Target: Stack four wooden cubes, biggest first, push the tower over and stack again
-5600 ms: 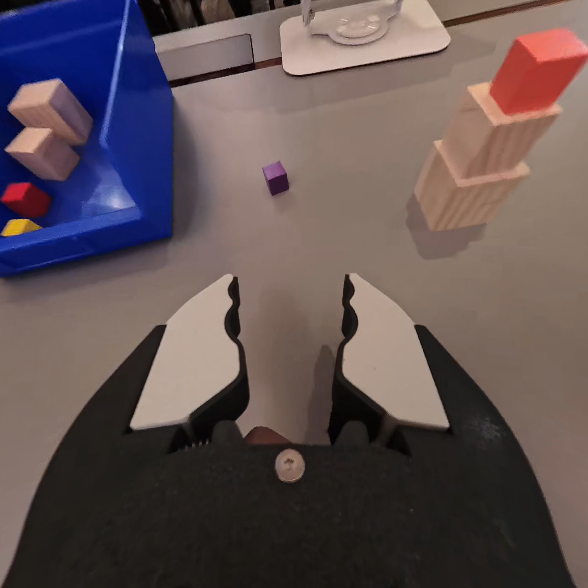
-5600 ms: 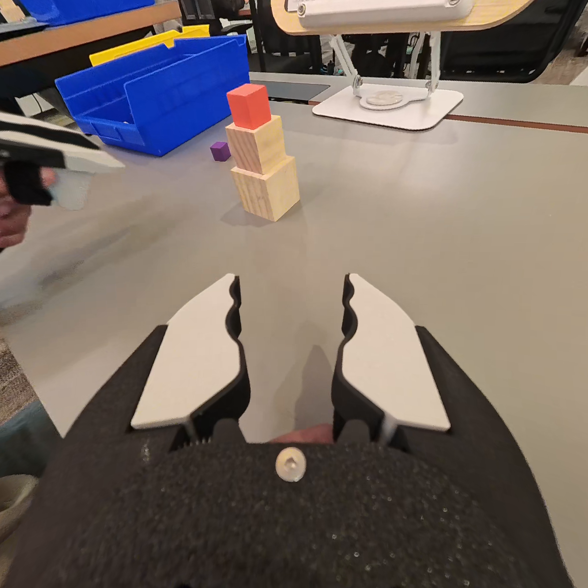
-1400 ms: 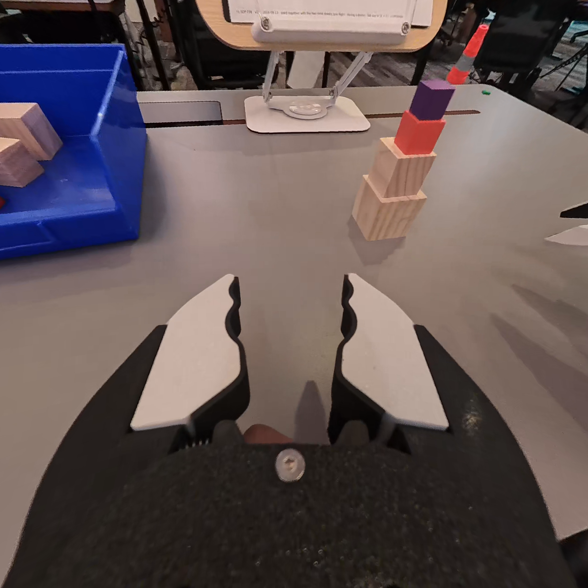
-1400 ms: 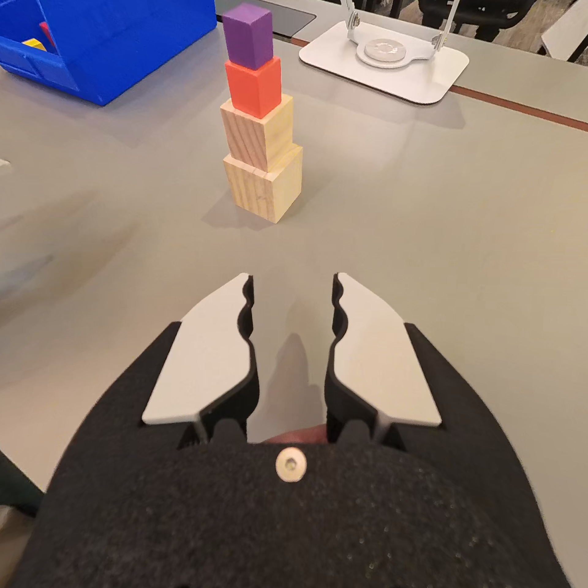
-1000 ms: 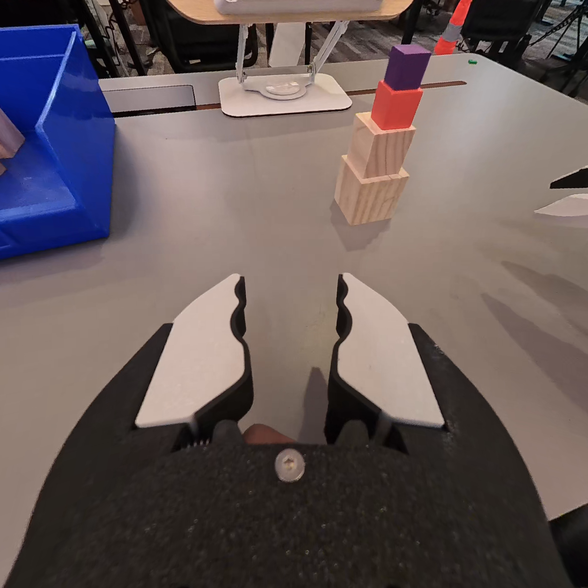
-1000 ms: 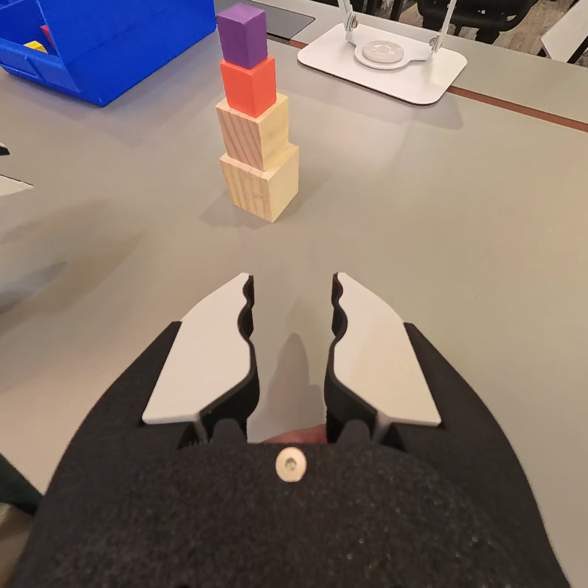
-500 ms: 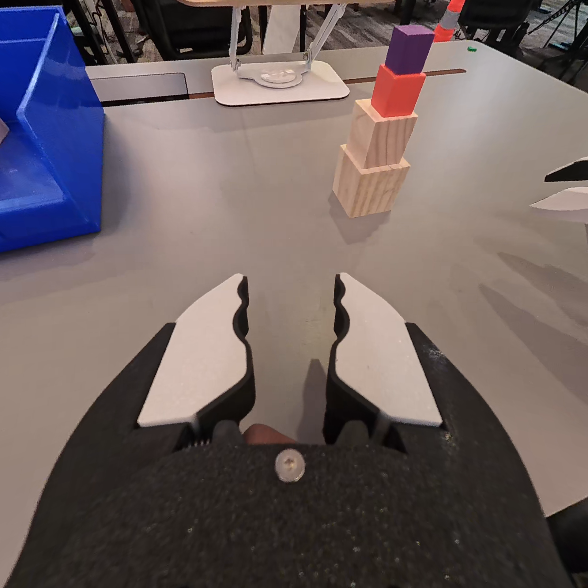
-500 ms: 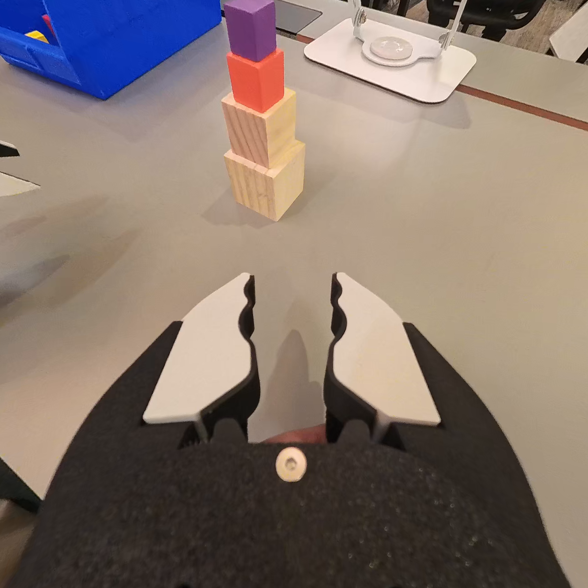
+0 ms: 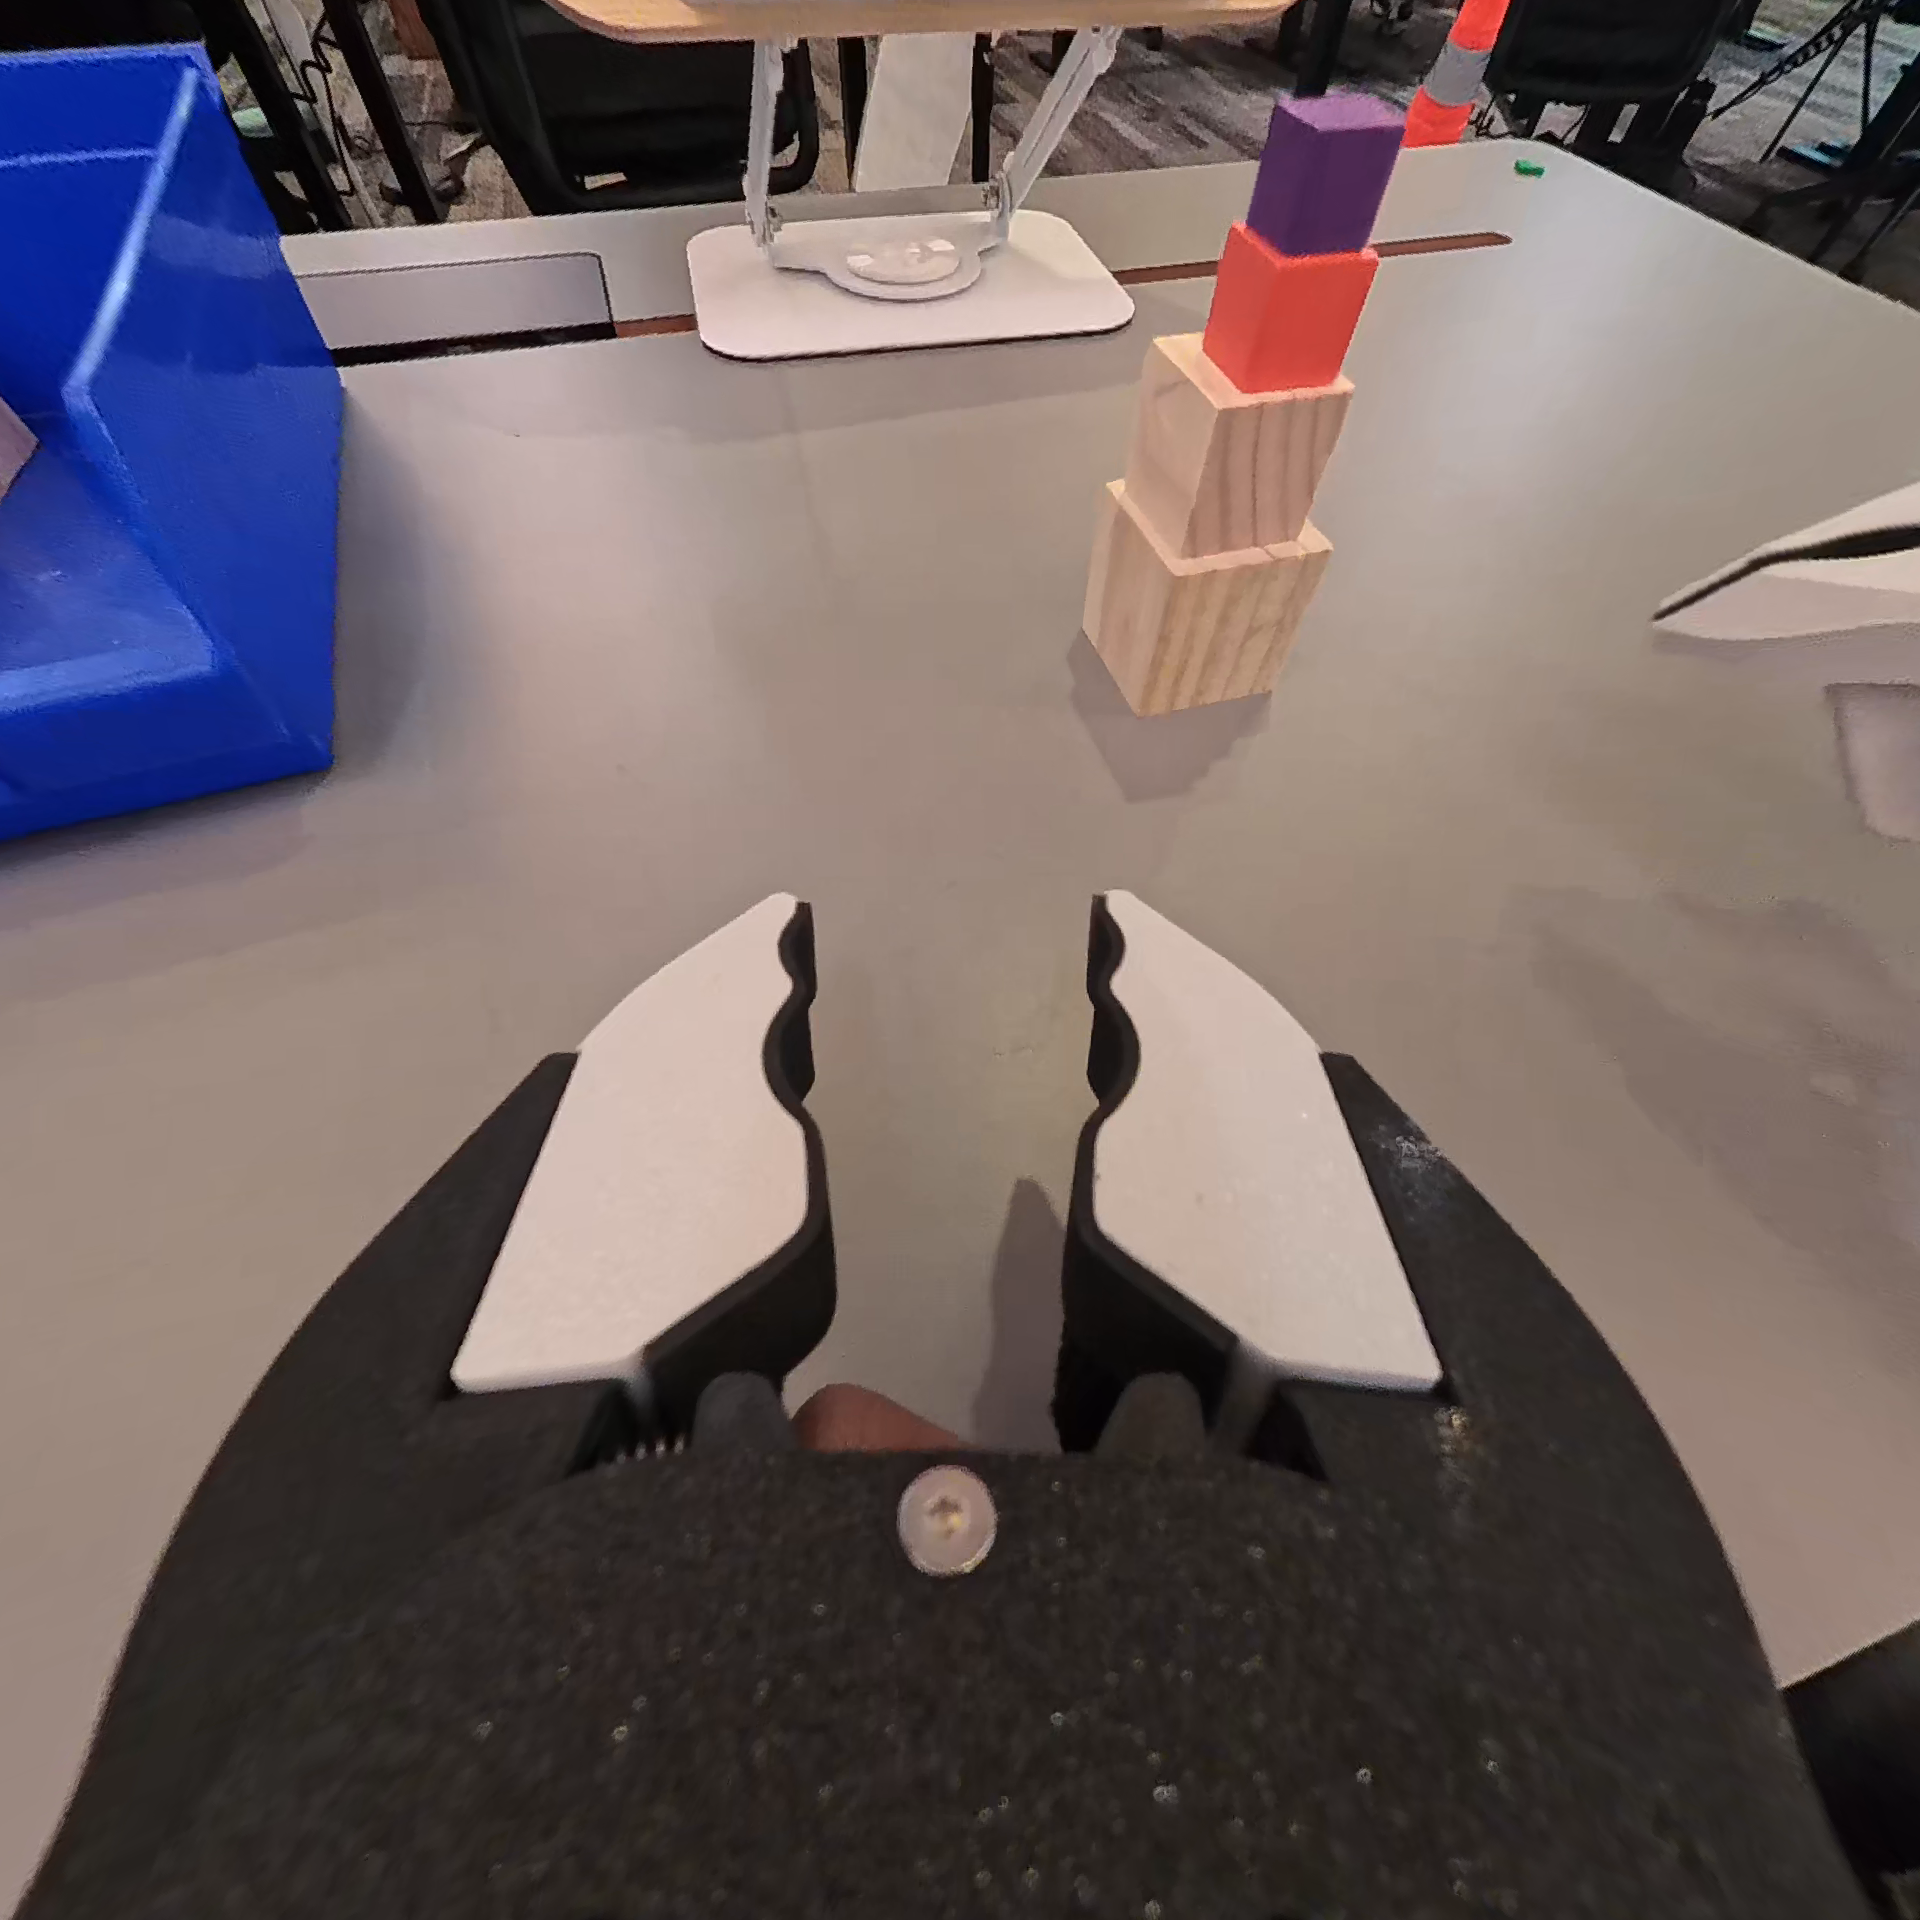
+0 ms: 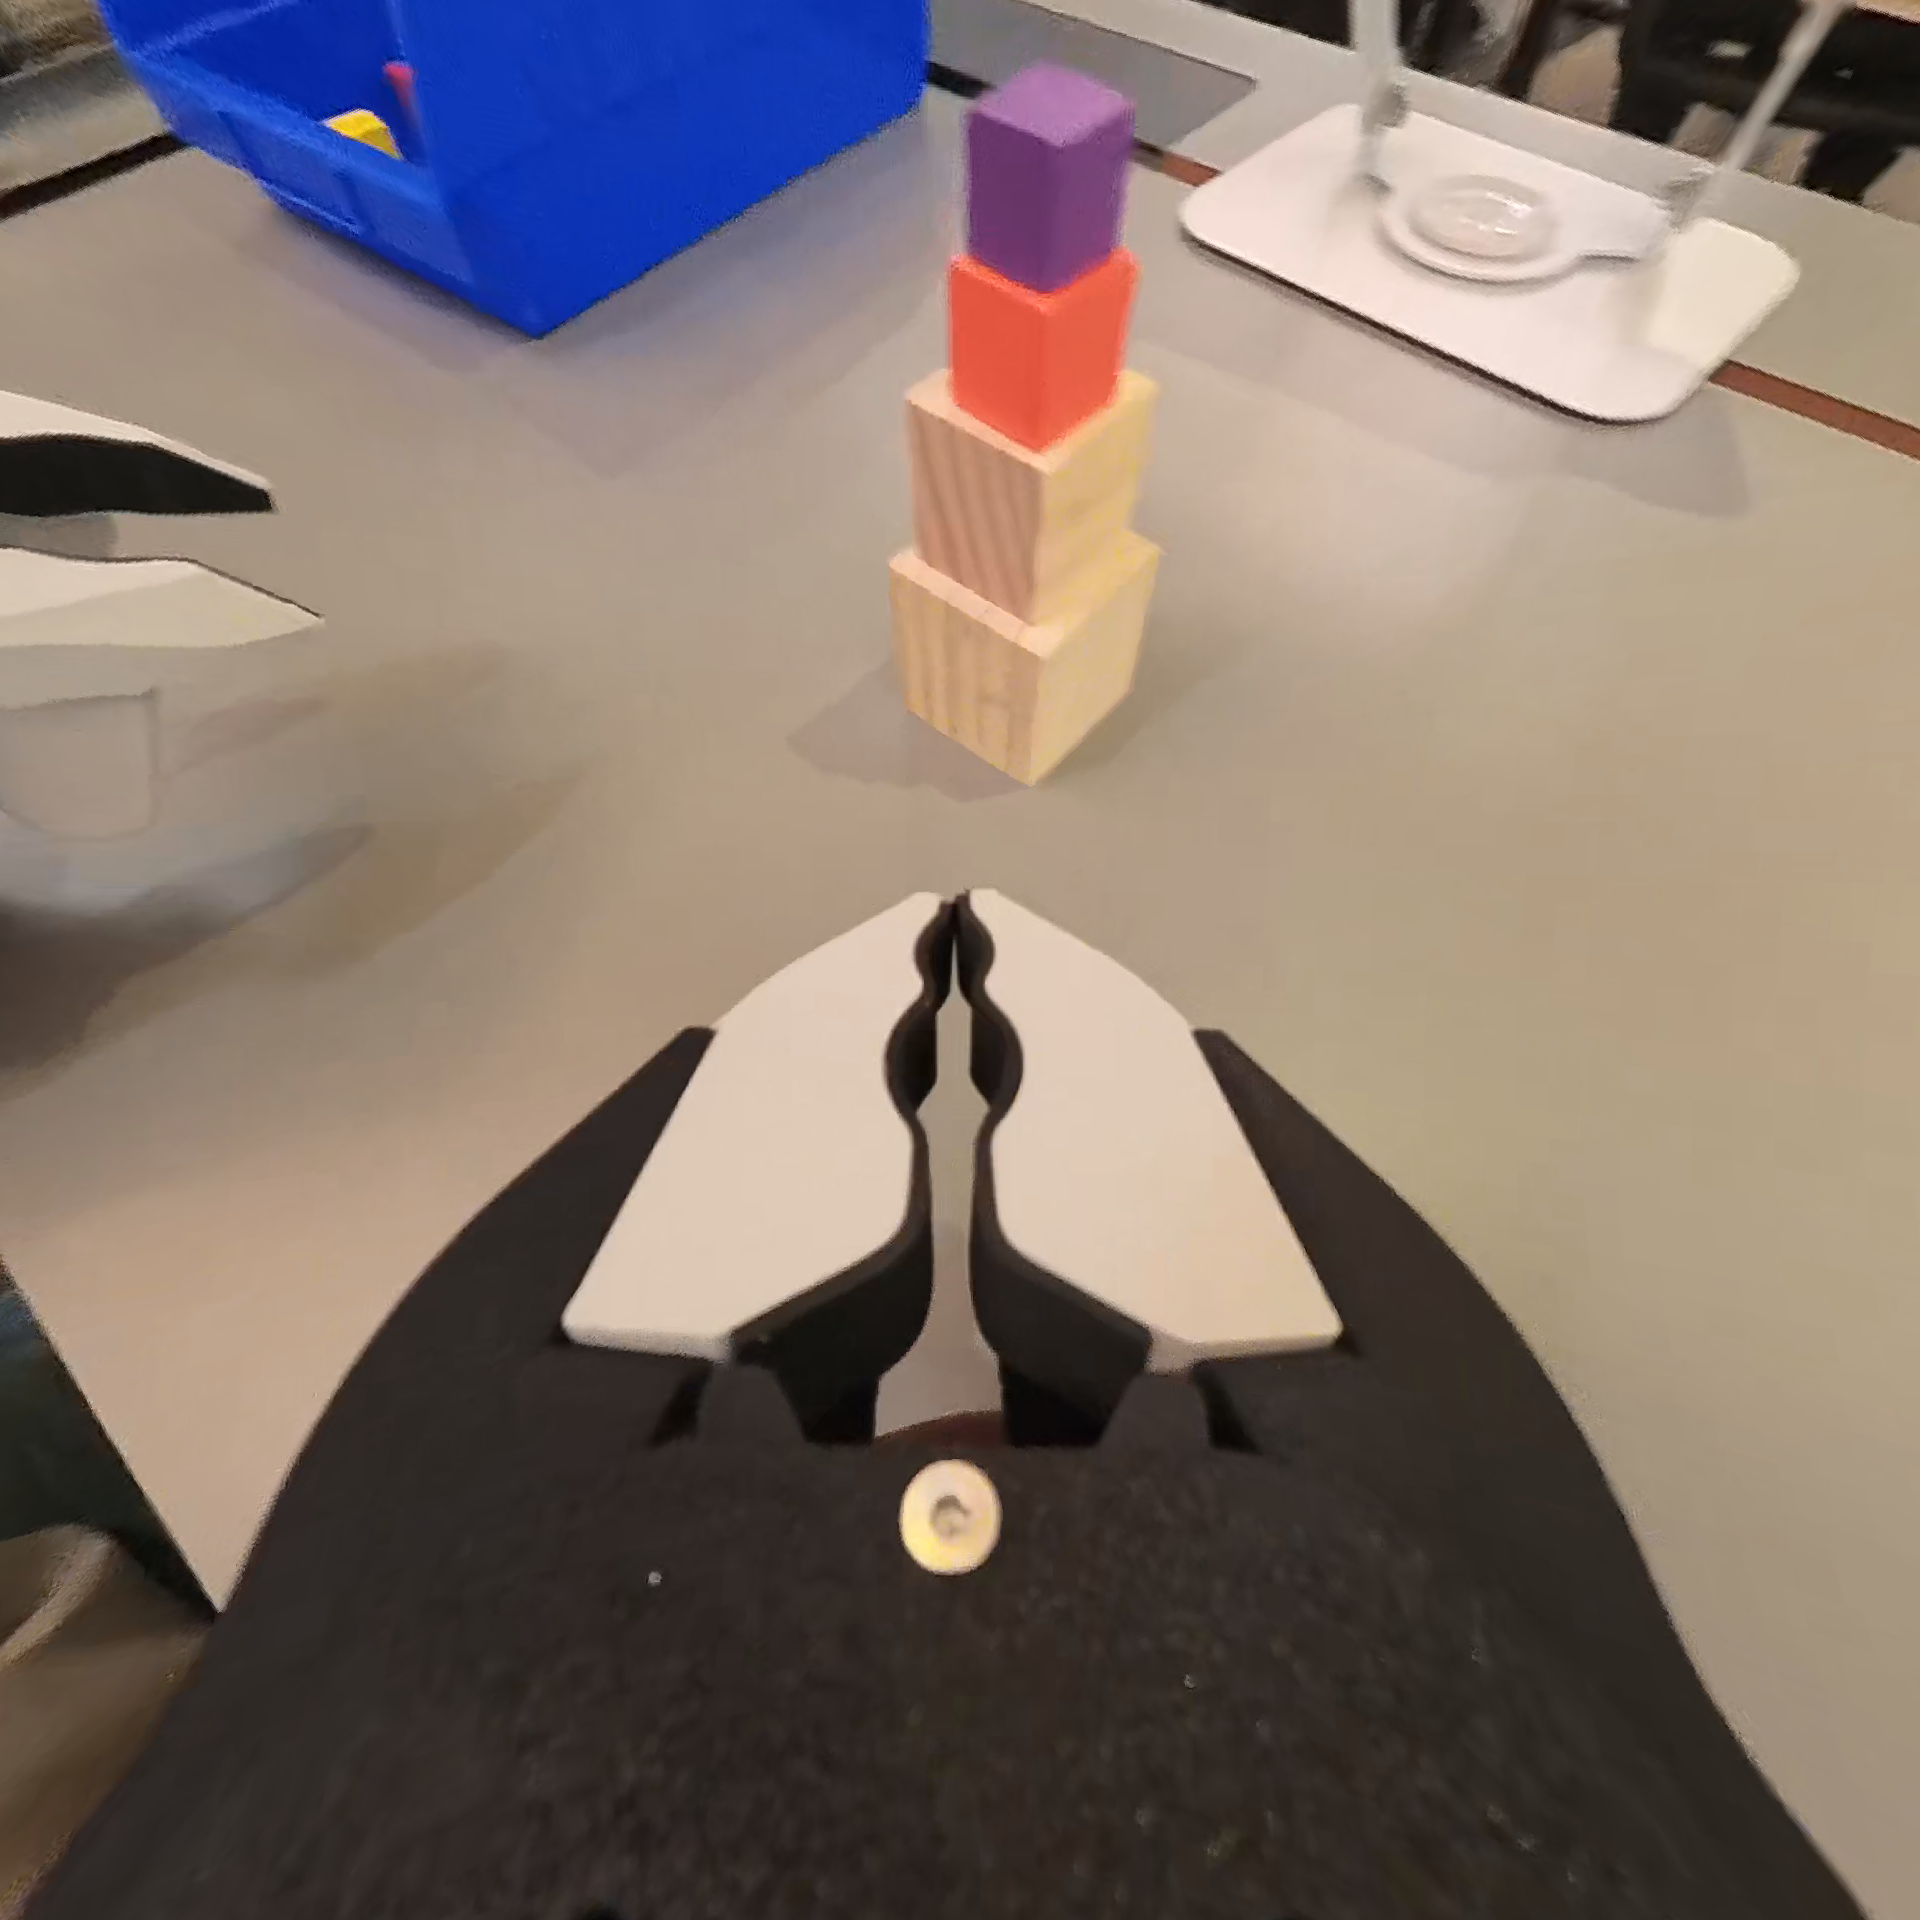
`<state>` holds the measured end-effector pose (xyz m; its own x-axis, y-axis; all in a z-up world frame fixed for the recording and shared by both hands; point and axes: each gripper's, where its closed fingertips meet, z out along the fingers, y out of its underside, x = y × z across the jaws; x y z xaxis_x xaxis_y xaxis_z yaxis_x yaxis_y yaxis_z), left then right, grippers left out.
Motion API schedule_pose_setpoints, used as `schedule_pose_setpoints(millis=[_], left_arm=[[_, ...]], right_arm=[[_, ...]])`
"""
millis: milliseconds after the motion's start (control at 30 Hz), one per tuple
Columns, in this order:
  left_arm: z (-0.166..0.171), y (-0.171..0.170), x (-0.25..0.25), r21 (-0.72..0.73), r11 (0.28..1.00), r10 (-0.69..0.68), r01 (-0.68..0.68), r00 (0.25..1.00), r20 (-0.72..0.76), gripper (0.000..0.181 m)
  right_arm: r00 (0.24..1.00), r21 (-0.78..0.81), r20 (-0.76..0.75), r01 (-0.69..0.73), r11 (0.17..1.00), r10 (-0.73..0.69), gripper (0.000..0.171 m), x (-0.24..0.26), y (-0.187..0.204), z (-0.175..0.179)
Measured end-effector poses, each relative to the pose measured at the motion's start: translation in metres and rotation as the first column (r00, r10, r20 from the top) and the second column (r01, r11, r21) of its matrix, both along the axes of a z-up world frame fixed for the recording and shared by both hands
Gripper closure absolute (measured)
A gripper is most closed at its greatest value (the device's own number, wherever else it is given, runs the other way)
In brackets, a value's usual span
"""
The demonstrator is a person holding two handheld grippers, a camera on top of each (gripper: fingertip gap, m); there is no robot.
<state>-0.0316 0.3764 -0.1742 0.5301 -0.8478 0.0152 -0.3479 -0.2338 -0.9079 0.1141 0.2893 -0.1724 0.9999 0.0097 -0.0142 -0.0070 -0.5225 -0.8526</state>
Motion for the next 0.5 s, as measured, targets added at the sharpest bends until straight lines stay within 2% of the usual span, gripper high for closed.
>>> schedule_pose_setpoints(millis=[167,333,433,500], left_arm=[[0.006,0.008,-0.005,0.009,1.0,0.02,-0.02,1.0,0.012,0.132],[0.013,0.019,-0.013,0.021,0.999,0.046,-0.047,0.998,0.038,0.133],[0.011,0.026,-0.017,0.017,0.998,0.054,-0.055,0.998,0.036,0.133],[0.008,0.029,-0.019,0.011,0.998,0.06,-0.061,0.998,0.034,0.133]], right_arm=[[0.986,-0.064,0.004,-0.169,0.984,0.17,0.171,-0.05,0.051,-0.008],[0.934,-0.175,0.051,-0.339,0.924,0.353,0.171,-0.118,0.095,-0.031],[0.918,-0.211,0.114,-0.35,0.913,0.379,0.171,-0.127,0.115,-0.041],[0.928,-0.268,0.251,-0.206,0.941,0.275,0.171,-0.076,0.123,-0.05]])
